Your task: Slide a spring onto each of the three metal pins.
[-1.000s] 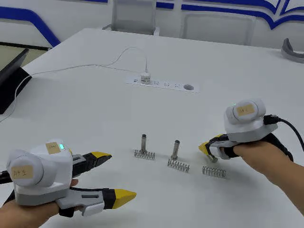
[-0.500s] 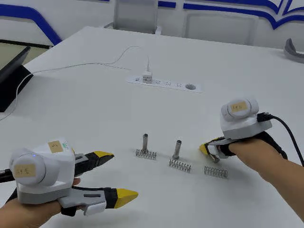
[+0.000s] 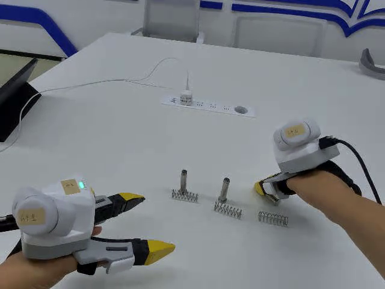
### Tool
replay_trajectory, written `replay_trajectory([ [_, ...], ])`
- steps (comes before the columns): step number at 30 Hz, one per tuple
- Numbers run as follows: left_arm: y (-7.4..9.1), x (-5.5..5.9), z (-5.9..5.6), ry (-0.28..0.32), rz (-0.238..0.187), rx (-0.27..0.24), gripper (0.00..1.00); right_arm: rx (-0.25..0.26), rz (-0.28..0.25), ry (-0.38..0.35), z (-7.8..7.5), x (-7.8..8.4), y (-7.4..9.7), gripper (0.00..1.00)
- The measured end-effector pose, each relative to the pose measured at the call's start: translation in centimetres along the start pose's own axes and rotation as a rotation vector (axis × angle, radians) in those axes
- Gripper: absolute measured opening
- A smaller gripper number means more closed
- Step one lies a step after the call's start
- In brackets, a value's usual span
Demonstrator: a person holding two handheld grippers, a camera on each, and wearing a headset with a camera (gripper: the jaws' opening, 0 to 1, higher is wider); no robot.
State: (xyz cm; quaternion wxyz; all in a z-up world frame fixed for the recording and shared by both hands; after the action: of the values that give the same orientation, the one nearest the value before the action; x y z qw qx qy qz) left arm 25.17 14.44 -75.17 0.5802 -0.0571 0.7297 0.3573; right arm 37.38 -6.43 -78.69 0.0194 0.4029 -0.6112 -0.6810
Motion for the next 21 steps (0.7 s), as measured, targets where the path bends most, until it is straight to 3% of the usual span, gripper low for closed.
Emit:
replay_trajectory([
  [6,0.12,0.01,0.25,0.003,0.002,-0.006,0.67,0.017,0.045,0.033,-0.12,-0.23,-0.23,0.09],
  [12,0.09,-0.24,0.14,-0.002,0.004,-0.004,0.67,-0.002,0.076,0.018,-0.26,-0.22,-0.36,0.09],
  [21,0.59,-0.79,0.29,-0.008,-0.009,-0.014,0.67,-0.011,-0.002,-0.036,-0.43,-0.20,0.18,0.08],
])
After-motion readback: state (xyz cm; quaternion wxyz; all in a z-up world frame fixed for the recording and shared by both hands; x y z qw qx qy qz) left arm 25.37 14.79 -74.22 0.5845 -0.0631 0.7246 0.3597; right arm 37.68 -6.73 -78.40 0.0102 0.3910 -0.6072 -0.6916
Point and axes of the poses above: the centre of the closed fingertips' face, and the gripper's own axes: y roughly backward along the fingers, z roughly to its left, x roughly out of its underside, the point moved 2 cm from there along y, roughly backward along the fingers, and after that the axes turned 5 degrees about z, right-handed, at the moved point
